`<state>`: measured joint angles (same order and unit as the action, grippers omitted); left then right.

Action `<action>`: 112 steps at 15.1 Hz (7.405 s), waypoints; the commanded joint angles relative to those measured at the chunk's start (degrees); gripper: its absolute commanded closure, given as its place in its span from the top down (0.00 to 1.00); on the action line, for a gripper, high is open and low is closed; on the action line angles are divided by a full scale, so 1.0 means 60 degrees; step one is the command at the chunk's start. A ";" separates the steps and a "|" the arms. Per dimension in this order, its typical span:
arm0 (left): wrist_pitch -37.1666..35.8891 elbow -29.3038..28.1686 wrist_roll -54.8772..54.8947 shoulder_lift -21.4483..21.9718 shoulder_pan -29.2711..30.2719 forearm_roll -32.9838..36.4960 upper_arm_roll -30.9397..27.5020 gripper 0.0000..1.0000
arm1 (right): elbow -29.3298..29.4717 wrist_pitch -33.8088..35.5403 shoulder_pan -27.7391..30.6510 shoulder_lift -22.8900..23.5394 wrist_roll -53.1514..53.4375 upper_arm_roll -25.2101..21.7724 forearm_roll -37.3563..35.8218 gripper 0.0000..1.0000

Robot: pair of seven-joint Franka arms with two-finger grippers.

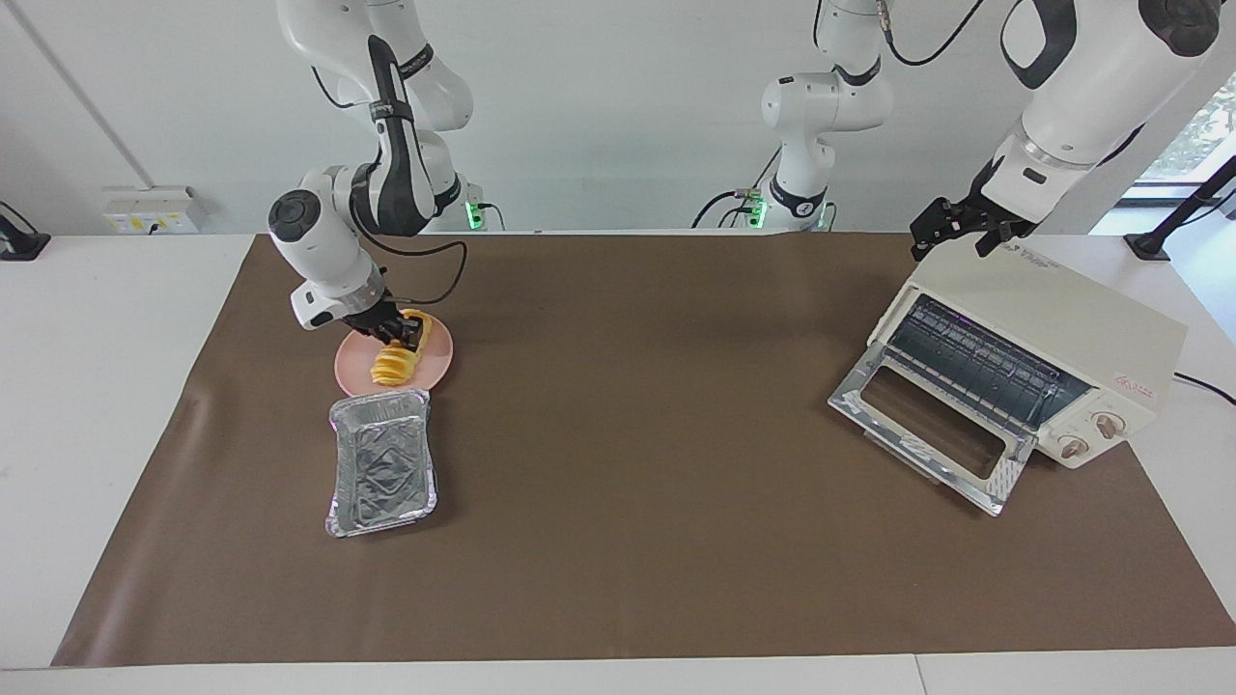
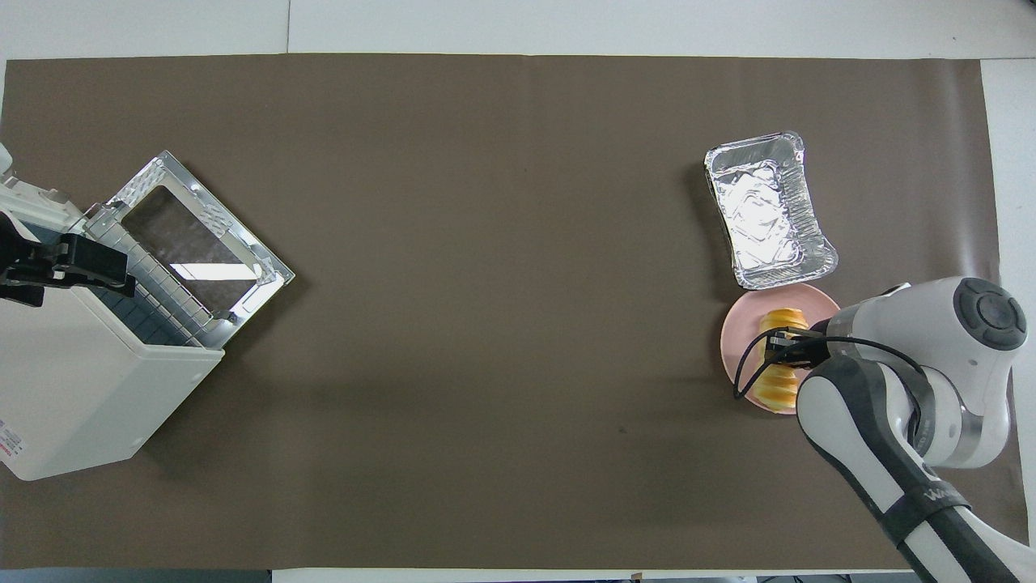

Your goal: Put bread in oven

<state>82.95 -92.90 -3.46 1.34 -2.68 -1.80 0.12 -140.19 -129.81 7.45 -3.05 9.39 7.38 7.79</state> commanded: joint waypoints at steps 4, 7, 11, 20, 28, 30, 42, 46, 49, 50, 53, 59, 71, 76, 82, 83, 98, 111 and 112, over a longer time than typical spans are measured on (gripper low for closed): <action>0.0048 -0.0131 0.0093 0.0173 0.0124 0.0021 0.0068 1.00 | 0.1551 0.2528 -0.0215 -0.0441 0.0573 0.0059 0.0166 0.10; 0.0048 -0.0131 0.0093 0.0173 0.0109 0.0021 0.0068 1.00 | 0.2723 0.3134 0.0105 -0.0152 0.0051 0.0030 0.0122 0.10; 0.0048 -0.0131 0.0093 0.0173 0.0110 0.0021 0.0068 1.00 | 0.4068 0.2899 0.0546 0.0667 -0.1240 0.0015 -0.0023 0.09; 0.0048 -0.0131 0.0093 0.0173 0.0110 0.0021 0.0068 1.00 | 0.7908 0.2636 0.0181 0.3889 -0.2032 0.0044 -0.1064 0.11; 0.0048 -0.0131 0.0093 0.0173 0.0109 0.0021 0.0068 1.00 | 0.7810 0.1333 -0.0347 0.4918 -0.2048 0.0044 -0.1079 0.19; 0.0048 -0.0131 0.0093 0.0173 0.0124 0.0021 0.0068 1.00 | 0.7503 0.1099 -0.0362 0.4947 -0.2048 0.0044 -0.1064 0.30; 0.0048 -0.0131 0.0093 0.0173 0.0109 0.0021 0.0068 1.00 | 0.7485 0.0936 -0.0025 0.4830 -0.2954 0.0015 -0.1093 1.00; 0.0048 -0.0131 0.0093 0.0173 0.0109 0.0021 0.0068 1.00 | 0.7487 0.0893 0.0209 0.4889 -0.3439 0.0000 -0.1094 1.00; 0.0048 -0.0131 0.0093 0.0173 0.0110 0.0021 0.0068 1.00 | 0.7049 0.0703 0.0457 0.4933 -0.3526 0.0000 -0.1108 1.00; 0.0048 -0.0131 0.0093 0.0173 0.0109 0.0021 0.0068 1.00 | 0.6916 0.0601 0.0545 0.4933 -0.3701 0.0000 -0.1094 1.00; 0.0048 -0.0131 0.0093 0.0173 0.0109 0.0021 0.0068 1.00 | 0.6564 0.0424 0.0546 0.4845 -0.3835 0.0000 -0.1079 0.90; 0.0048 -0.0131 0.0093 0.0173 0.0124 0.0021 0.0068 1.00 | 0.5890 -0.0147 0.0663 0.4698 -0.3995 0.0000 -0.1079 0.00; 0.0048 -0.0131 0.0093 0.0173 0.0109 0.0021 0.0068 1.00 | 0.6460 0.0145 -0.0461 0.4538 -0.3297 0.0059 -0.0903 0.00; 0.0048 -0.0131 0.0093 0.0173 0.0124 0.0021 0.0068 1.00 | 0.7398 0.0850 -0.1985 0.4566 -0.0747 0.0074 -0.0903 0.00; 0.0048 -0.0131 0.0093 0.0173 0.0124 0.0021 0.0068 1.00 | 0.7091 -0.0673 -0.3714 0.4815 0.1334 0.0074 -0.0742 0.00; 0.0048 -0.0131 0.0093 0.0173 0.0110 0.0021 0.0068 1.00 | 0.7076 -0.0805 -0.3992 0.4903 0.1655 0.0074 -0.0727 0.00; 0.0062 -0.0131 0.0107 0.0187 0.0124 0.0021 0.0068 1.00 | 0.7076 0.0800 -0.4216 0.4306 0.1896 -0.0029 -0.0566 1.00; 0.1482 -0.0205 -0.0800 0.0056 -0.0269 0.0430 0.0141 1.00 | 0.7091 0.7102 -0.0335 -0.0691 -0.0773 -0.0087 -0.0610 1.00; 0.1527 -0.0147 -0.0801 -0.0017 -0.0474 0.0446 0.0141 1.00 | 0.7076 0.7176 -0.0173 -0.0736 -0.0773 -0.0145 -0.0610 1.00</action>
<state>89.77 -93.10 -6.05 1.26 -3.09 -1.01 0.79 -96.32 -86.97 3.68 -6.71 5.79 6.06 4.24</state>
